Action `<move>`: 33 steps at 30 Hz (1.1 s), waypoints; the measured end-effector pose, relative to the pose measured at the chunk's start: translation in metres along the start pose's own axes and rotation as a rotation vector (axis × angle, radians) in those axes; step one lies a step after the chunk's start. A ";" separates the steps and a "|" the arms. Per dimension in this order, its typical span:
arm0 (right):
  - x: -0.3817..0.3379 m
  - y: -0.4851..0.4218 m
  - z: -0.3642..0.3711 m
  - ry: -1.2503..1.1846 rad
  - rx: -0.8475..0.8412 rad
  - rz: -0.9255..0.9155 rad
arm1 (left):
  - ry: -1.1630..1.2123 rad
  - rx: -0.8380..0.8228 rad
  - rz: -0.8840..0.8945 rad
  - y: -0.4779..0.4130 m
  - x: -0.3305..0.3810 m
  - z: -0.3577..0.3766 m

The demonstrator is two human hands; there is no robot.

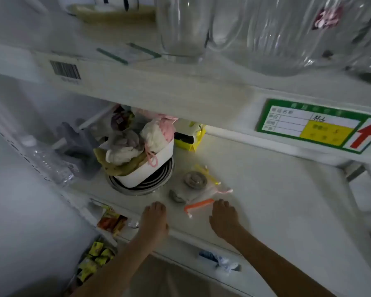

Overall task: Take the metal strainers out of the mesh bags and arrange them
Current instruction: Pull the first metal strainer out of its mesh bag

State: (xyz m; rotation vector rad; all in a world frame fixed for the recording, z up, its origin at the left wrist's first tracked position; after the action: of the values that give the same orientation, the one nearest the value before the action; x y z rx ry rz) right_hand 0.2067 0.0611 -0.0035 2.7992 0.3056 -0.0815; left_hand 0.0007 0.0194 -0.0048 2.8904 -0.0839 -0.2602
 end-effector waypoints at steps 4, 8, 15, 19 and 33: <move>-0.009 -0.016 -0.006 -0.218 0.083 0.102 | 0.132 0.054 -0.032 -0.032 0.000 -0.005; -0.014 -0.023 0.000 -0.443 0.089 0.125 | 0.282 0.021 -0.055 -0.050 0.004 0.002; -0.016 -0.044 -0.008 -0.891 0.110 0.361 | 0.644 0.023 -0.162 -0.068 0.009 -0.007; -0.020 -0.064 -0.013 -1.094 0.092 0.509 | 1.031 0.027 -0.327 -0.078 0.011 -0.014; -0.045 -0.102 -0.014 -1.021 0.135 0.582 | 1.180 -0.135 -0.731 -0.123 0.039 0.005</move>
State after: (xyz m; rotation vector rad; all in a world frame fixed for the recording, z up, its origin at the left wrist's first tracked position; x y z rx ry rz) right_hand 0.1406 0.1514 -0.0178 2.4387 -0.7543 -1.3304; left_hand 0.0428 0.1341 -0.0461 2.3377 1.1017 1.2346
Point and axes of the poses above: each hand's wrist, its own y-axis away from the middle knuckle, its own z-axis out of the palm, x = y × z, the point moved 2 cm from there along -y, towards the middle knuckle, and after that the axes turned 5 degrees about -y, right-handed, at the moved point
